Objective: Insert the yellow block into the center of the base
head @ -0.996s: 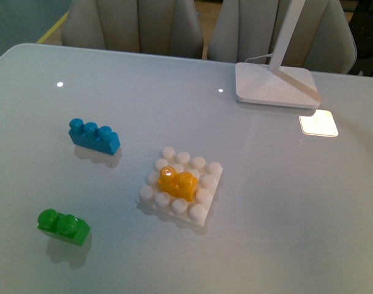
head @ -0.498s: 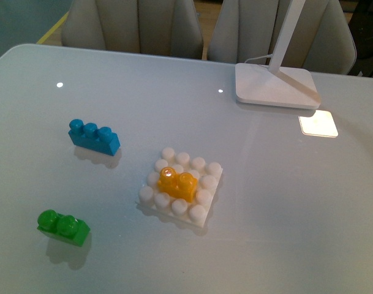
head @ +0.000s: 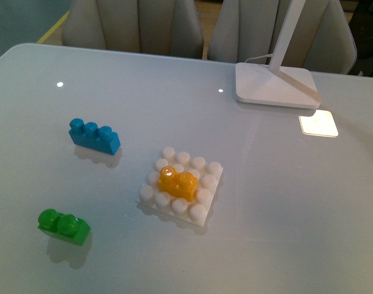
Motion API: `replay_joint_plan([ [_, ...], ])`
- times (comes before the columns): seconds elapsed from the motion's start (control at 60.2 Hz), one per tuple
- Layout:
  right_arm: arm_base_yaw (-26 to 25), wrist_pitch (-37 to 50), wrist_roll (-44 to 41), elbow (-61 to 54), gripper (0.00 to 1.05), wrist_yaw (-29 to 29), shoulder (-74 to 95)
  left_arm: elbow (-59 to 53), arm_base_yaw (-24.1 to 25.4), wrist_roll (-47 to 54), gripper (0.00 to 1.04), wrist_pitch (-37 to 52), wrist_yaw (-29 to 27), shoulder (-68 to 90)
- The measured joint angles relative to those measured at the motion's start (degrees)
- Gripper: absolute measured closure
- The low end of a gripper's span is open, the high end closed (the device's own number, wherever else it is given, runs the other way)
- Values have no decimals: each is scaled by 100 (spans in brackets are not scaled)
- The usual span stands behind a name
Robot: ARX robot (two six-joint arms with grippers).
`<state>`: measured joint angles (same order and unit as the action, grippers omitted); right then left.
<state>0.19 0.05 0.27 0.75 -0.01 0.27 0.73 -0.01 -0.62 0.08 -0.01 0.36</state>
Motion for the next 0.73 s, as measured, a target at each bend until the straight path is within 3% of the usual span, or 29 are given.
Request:
replay_joint_plan([
  [0.183,0,0,0,-2,9,0,0,0,0,7,6,0,0,0],
  [0.731,0,0,0,0,9,0,0,0,0,15,7,0,0,0],
])
